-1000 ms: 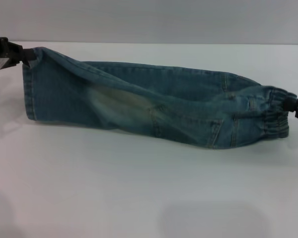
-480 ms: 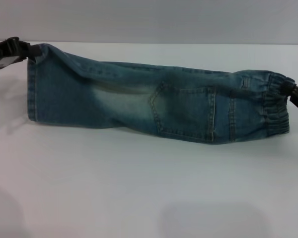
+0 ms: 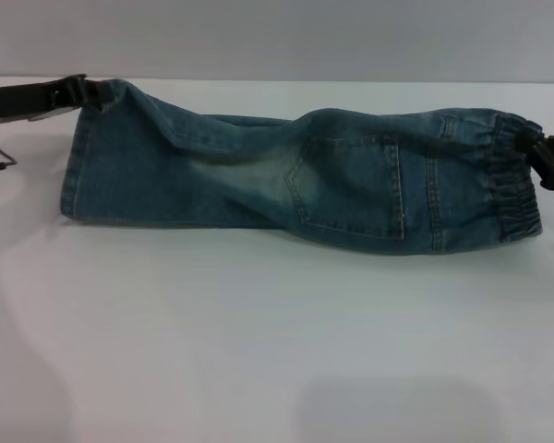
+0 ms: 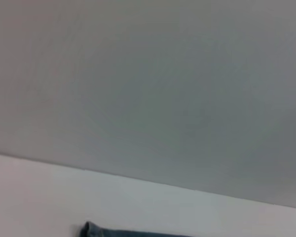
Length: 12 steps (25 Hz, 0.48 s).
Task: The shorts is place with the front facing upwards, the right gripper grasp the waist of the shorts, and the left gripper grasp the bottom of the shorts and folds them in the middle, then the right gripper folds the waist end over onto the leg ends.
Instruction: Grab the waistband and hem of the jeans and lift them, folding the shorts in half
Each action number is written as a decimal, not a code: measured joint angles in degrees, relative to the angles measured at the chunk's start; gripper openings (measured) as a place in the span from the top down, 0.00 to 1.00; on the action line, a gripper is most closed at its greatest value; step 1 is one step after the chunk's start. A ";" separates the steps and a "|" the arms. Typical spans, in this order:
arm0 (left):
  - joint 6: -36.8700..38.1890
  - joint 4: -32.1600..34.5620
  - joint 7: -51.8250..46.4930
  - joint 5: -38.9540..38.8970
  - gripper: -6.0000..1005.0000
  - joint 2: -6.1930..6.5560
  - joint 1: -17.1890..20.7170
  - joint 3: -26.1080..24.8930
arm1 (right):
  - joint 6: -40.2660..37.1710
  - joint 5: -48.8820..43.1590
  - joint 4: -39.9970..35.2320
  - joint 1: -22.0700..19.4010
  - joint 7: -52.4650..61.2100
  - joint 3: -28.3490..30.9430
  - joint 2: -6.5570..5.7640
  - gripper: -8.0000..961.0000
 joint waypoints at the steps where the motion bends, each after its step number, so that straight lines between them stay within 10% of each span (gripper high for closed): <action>1: -1.27 -0.01 0.54 -0.01 0.87 -0.36 -0.28 0.62 | 0.78 0.16 0.31 0.26 -0.23 -0.04 0.06 0.94; 12: -10.35 -0.28 4.04 -0.16 0.86 -3.14 -1.49 4.16 | 10.96 2.06 4.53 2.92 -2.02 -0.12 0.70 0.92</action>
